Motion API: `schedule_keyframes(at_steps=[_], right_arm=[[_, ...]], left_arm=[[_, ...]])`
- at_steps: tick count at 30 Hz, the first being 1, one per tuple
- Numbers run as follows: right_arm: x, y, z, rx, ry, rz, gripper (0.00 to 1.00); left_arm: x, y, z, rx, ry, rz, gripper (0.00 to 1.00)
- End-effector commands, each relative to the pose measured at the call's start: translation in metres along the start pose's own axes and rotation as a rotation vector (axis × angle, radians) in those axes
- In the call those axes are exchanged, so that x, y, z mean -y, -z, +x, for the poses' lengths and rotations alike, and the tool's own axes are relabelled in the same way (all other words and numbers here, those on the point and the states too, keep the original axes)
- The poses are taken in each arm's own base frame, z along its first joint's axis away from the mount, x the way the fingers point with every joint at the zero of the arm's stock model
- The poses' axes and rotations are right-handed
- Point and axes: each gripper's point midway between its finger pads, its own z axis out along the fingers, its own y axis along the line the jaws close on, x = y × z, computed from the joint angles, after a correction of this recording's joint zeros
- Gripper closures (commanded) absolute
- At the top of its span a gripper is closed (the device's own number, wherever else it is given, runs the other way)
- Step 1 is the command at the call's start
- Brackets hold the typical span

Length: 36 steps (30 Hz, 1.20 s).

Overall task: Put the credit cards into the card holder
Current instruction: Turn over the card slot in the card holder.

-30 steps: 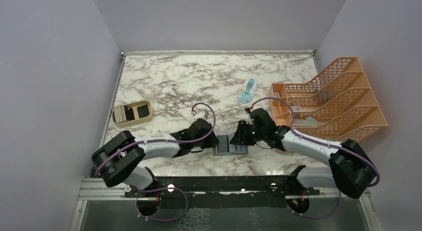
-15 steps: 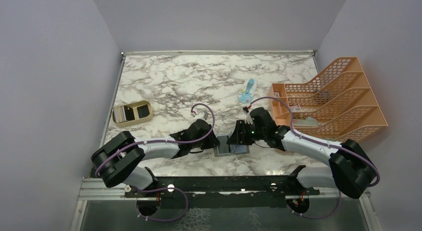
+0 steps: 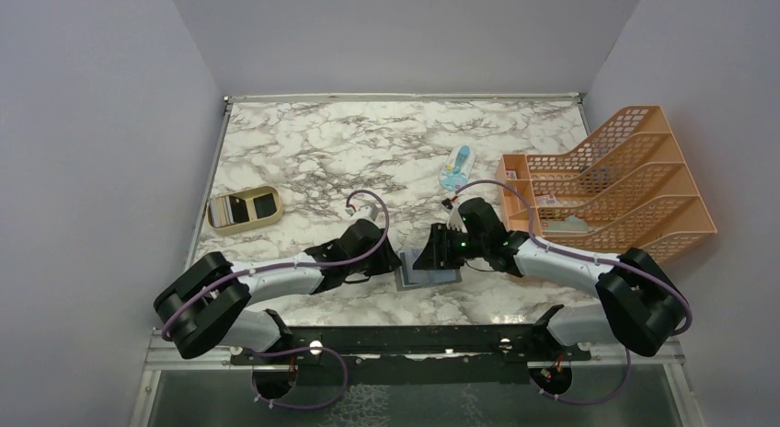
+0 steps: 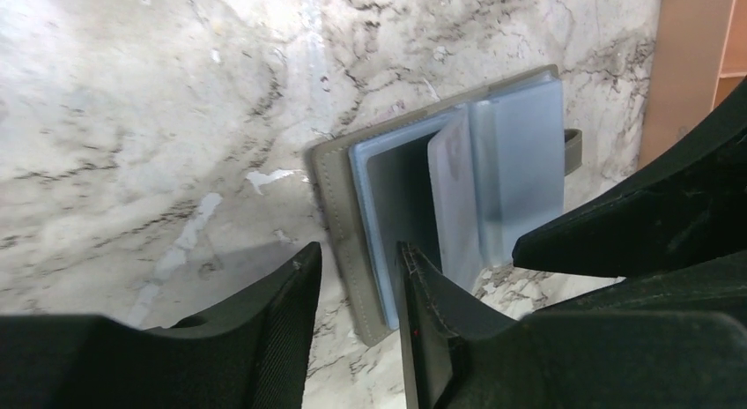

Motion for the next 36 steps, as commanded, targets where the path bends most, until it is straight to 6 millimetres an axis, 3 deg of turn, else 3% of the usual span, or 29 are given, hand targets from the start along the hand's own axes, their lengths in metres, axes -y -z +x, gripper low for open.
schedule_keyframes(at_steps=[1,7,14,17,21,30,36], right_arm=[[-0.007,0.0,-0.004,-0.002,0.03,-0.013,0.57],[0.002,0.002,-0.008,0.024,0.066,0.04,0.57],[0.007,-0.01,-0.014,0.006,0.078,0.061,0.58],[0.025,-0.018,-0.015,-0.025,0.069,0.166,0.58],[0.047,-0.02,-0.009,-0.052,0.078,0.287,0.59],[0.051,-0.022,-0.007,-0.053,0.144,0.436,0.58],[0.072,-0.029,0.005,-0.091,0.165,0.58,0.55]], left_arm=[[-0.003,0.011,-0.03,0.072,-0.042,-0.052,0.6],[-0.024,0.029,-0.069,0.124,-0.106,-0.163,0.54],[-0.048,0.05,-0.108,0.172,-0.123,-0.254,0.54],[-0.054,0.054,-0.114,0.168,-0.098,-0.245,0.54],[-0.054,0.053,-0.111,0.142,-0.075,-0.222,0.55],[-0.01,0.037,-0.087,0.047,0.015,0.041,0.61],[0.005,0.026,-0.064,-0.006,0.023,0.11,0.62]])
